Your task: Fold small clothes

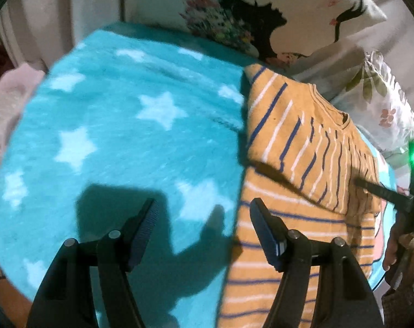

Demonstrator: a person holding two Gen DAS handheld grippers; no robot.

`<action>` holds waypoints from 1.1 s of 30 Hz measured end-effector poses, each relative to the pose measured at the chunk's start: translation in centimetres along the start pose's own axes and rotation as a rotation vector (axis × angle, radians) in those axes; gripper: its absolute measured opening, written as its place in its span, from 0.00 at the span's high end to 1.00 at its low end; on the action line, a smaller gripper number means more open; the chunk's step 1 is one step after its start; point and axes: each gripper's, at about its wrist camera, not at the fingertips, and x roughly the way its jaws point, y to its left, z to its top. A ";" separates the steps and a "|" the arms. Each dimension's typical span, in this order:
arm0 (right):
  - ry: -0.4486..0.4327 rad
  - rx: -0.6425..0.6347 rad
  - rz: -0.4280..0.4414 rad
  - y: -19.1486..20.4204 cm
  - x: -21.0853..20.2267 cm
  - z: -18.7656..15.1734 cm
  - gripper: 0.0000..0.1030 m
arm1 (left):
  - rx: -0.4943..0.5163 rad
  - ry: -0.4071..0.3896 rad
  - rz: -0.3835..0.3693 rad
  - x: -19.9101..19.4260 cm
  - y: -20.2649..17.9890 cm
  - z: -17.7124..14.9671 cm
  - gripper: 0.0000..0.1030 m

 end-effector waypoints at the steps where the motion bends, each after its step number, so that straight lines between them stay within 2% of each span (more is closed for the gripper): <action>1: 0.008 0.052 -0.023 -1.9 0.6 -1.0 0.51 | 0.002 -0.009 0.013 -0.8 0.1 -0.5 0.34; 4: -0.034 0.200 -0.012 -7.9 -0.5 -3.7 0.53 | 0.010 -0.021 0.044 -2.1 -0.1 -2.1 0.34; 5: -0.044 0.235 -0.044 -9.6 -1.3 -4.7 0.52 | 0.013 -0.020 0.050 -2.2 -0.5 -2.8 0.34; 7: -0.065 0.267 -0.102 -12.3 -2.9 -6.4 0.51 | 0.020 -0.015 0.056 -2.4 -1.5 -4.1 0.34; 10: -0.095 0.297 -0.079 -15.7 -6.1 -9.7 0.51 | 0.040 -0.005 0.056 -3.0 -3.2 -6.4 0.34; 14: -0.166 0.250 -0.097 -16.5 -9.8 -13.9 0.51 | 0.059 -0.015 0.049 -4.0 -5.4 -9.7 0.34; 16: -0.238 0.235 -0.112 -15.6 -11.6 -16.0 0.51 | 0.072 -0.030 0.035 -4.7 -6.3 -11.1 0.34; 17: -0.293 0.242 -0.158 -15.2 -12.9 -17.5 0.51 | 0.080 -0.036 0.039 -5.0 -6.8 -11.9 0.34; 18: -0.348 0.264 -0.211 -15.0 -14.1 -19.0 0.43 | 0.086 -0.038 0.044 -5.3 -7.2 -12.5 0.34; 20: -0.425 0.313 -0.242 -15.2 -15.3 -21.2 0.29 | 0.095 -0.042 0.055 -5.8 -8.1 -13.8 0.34; 21: -0.452 0.345 -0.238 -15.3 -15.7 -22.4 0.27 | 0.103 -0.046 0.065 -6.1 -8.5 -14.4 0.34; 24: -0.387 0.394 -0.204 -16.0 -15.1 -24.1 0.27 | 0.139 -0.067 0.094 -7.0 -9.7 -16.3 0.34; 27: -0.292 0.421 -0.080 -15.7 -14.1 -26.0 0.27 | 0.157 -0.080 0.106 -7.6 -10.6 -18.1 0.31; 29: -0.233 0.382 -0.034 -14.4 -13.3 -27.2 0.27 | 0.164 -0.084 0.115 -7.8 -11.0 -19.1 0.31; 33: -0.189 0.289 -0.004 -11.7 -12.1 -29.3 0.27 | 0.180 -0.073 0.142 -8.0 -11.8 -20.8 0.31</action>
